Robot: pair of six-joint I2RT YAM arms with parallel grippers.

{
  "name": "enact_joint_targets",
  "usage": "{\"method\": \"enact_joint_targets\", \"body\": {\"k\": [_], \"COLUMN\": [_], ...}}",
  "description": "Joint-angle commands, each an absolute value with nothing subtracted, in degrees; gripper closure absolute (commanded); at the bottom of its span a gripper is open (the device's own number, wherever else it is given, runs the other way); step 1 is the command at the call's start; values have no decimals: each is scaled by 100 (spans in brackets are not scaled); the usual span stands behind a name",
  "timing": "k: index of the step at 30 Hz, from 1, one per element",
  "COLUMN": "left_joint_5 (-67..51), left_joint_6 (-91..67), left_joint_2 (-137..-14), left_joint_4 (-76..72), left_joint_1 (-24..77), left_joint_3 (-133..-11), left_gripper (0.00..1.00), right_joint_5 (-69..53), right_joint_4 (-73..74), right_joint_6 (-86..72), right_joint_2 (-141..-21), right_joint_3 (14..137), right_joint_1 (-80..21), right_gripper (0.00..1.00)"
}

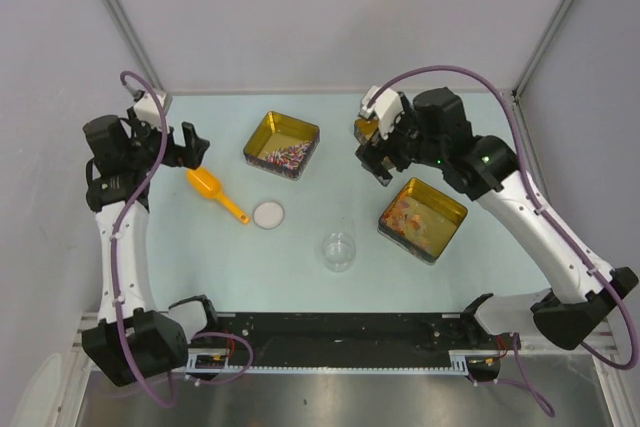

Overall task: Pack the candies
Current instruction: Pick up the spatula from the center of the board.

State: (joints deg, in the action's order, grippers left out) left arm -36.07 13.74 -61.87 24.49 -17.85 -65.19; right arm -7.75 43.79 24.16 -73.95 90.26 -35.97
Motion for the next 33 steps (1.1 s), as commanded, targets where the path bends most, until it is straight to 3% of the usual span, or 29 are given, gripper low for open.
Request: {"method": "enact_joint_targets", "body": {"k": [1, 6, 33], "left_joint_5": [-3742, -5105, -5159], "left_joint_6": [1941, 2144, 3189], "left_joint_2": [-6634, -7802, -10212], "left_joint_4": [2451, 3084, 3172], "left_joint_1": [-1898, -2838, -3032], "left_joint_3": [-6582, -7294, -7919], "left_gripper": [0, 0, 0], "right_joint_5": [-571, -738, -1582], "right_joint_4": [4166, 4228, 4430], "right_joint_6": [2540, 2531, 2856], "right_joint_2": [-7602, -7682, -6873], "right_joint_3": [9044, 8930, 8042], "right_joint_1": [-3928, -4069, -3727], "right_gripper": [0, 0, 0]}}
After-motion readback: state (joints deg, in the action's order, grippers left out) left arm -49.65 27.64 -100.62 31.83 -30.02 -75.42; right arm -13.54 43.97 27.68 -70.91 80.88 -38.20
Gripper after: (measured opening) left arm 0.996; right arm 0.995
